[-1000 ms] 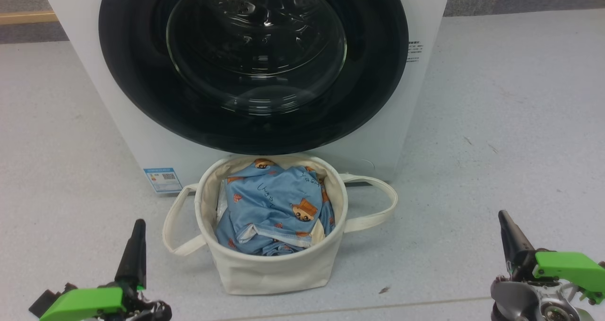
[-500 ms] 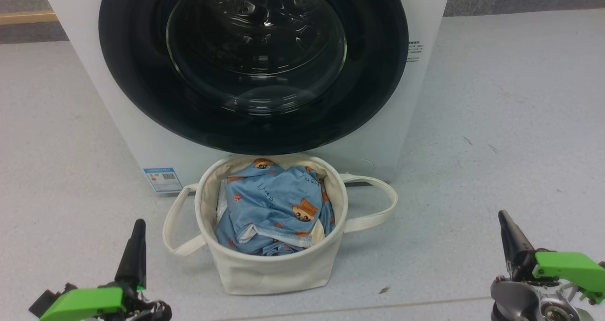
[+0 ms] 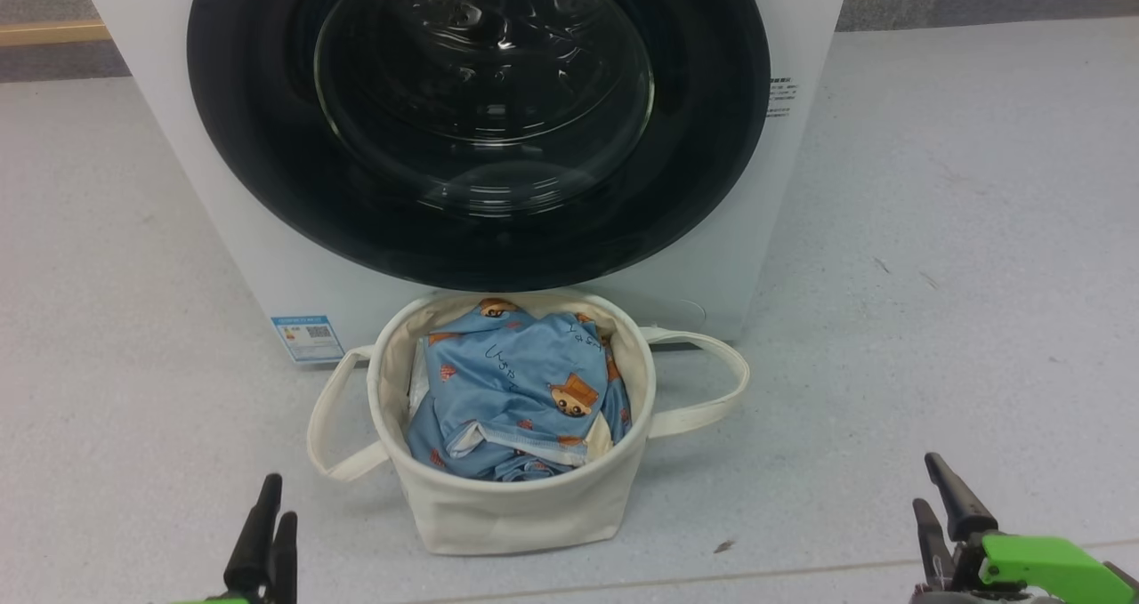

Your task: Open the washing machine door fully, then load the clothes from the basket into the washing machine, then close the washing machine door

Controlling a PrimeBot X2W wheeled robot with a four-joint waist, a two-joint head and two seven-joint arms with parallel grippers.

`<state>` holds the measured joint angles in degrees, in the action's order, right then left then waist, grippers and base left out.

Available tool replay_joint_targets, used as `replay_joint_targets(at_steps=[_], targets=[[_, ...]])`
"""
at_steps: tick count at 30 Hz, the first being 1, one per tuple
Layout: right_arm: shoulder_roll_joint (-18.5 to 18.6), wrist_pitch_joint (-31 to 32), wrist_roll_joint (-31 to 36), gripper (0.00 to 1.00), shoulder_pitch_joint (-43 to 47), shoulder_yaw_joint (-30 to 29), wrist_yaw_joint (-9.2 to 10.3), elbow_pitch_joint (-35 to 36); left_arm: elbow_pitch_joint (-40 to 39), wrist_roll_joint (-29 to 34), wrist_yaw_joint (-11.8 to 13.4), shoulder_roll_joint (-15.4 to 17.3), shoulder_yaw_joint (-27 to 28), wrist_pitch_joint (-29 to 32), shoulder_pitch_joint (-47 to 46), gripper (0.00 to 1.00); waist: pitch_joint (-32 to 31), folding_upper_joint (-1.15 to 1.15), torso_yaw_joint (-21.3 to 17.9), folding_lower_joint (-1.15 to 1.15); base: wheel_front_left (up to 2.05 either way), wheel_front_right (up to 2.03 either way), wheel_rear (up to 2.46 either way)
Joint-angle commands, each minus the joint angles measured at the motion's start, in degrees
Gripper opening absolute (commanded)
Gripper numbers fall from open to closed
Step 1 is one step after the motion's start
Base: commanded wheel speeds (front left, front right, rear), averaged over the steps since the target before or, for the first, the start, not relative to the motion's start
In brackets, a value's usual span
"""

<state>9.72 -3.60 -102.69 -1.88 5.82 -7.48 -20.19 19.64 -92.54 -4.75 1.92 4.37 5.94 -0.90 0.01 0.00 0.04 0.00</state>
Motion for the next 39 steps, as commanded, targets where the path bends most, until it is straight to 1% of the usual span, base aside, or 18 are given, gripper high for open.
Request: replay_joint_targets(at_steps=[1, 3, 7, 15, 26, 31, 34, 39], targets=[[0.7, -0.28, 0.29, 1.0, -2.77, -0.41, -0.01, 1.72, -2.04, 0.11, 0.04, 0.47, 0.23, -0.17, -2.67, 1.0, -0.02, 0.0, 0.06, 0.04, 0.0, 0.0, 0.0], [0.64, -0.47, 0.43, 1.0, -3.1, -0.48, -0.01, 1.65, -2.09, 0.22, 0.23, 0.57, 0.27, -0.24, -2.99, 1.0, -0.09, 0.0, 0.15, 0.07, 0.0, 0.0, 0.0], [0.5, -0.8, 0.81, 1.0, -3.72, -0.49, -0.01, 1.79, -2.25, 0.57, 0.55, 0.84, 0.31, -0.44, -3.58, 1.0, -0.08, 0.0, 0.29, 0.01, 0.0, 0.0, 0.0], [0.22, -1.49, 1.49, 1.0, -5.02, -0.85, -0.01, 2.42, -2.65, 1.82, 0.92, 1.6, 0.34, -1.29, -4.79, 1.0, -0.12, 0.0, 0.55, 0.0, 0.0, 0.0, 0.0], [0.38, -2.34, 3.49, 1.0, -6.51, -1.01, -0.01, 3.7, -3.39, 3.58, 0.65, 2.86, 0.36, -2.4, -6.35, 1.0, -0.3, 0.0, 0.92, 0.0, 0.0, 0.0, 0.0], [1.4, -2.98, 8.09, 1.0, -7.58, 0.34, -0.01, 4.36, -3.27, 5.49, 1.79, 3.88, -0.31, -2.69, -6.95, 1.0, -0.34, 0.0, 1.06, 0.0, 0.0, 0.0, 0.0], [1.82, -3.34, 11.9, 1.0, -8.18, 1.27, -0.01, 4.52, -3.56, 7.3, 1.7, 4.72, -1.23, -3.06, -7.28, 1.0, -0.35, 0.0, 1.15, 0.0, 0.0, 0.0, 0.0], [1.94, -3.82, 19.96, 1.0, -9.0, 2.0, -0.01, 4.59, -3.82, 13.57, 1.86, 7.01, -3.73, -5.62, -7.64, 1.0, -0.33, 0.0, 1.29, 0.0, 0.0, 0.0, 0.0]])
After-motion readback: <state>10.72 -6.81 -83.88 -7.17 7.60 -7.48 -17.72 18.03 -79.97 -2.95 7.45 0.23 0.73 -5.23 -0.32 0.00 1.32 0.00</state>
